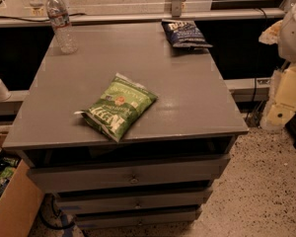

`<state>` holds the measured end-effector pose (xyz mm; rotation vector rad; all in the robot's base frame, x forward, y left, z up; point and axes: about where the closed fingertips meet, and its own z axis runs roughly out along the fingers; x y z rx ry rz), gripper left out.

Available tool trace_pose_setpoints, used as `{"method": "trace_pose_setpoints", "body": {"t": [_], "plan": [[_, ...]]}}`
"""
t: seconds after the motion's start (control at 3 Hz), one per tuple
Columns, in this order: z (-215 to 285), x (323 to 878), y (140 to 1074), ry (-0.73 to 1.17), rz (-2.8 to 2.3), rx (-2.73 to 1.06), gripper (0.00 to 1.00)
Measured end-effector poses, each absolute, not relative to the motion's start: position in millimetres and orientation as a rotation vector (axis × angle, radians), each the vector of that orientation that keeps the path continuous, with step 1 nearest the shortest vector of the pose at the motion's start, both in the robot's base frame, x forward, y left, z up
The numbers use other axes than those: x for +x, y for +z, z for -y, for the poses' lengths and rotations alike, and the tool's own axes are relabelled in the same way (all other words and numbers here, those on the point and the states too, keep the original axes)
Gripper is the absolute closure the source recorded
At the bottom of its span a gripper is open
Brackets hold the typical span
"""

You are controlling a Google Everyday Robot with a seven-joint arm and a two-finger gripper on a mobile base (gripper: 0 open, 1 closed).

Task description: Move green jalapeno chip bag near water bottle

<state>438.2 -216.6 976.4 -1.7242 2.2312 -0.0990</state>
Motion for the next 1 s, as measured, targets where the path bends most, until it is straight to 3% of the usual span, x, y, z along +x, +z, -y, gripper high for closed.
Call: {"method": "trace_pose_setpoints", "body": {"t": [0.67,1.0], "plan": [[196.9,437.8,971.4,-0.051,-2.171,-1.735,0.00],[158.3,439.3,956.9,0.045,-2.079,-1.783,0.00]]}}
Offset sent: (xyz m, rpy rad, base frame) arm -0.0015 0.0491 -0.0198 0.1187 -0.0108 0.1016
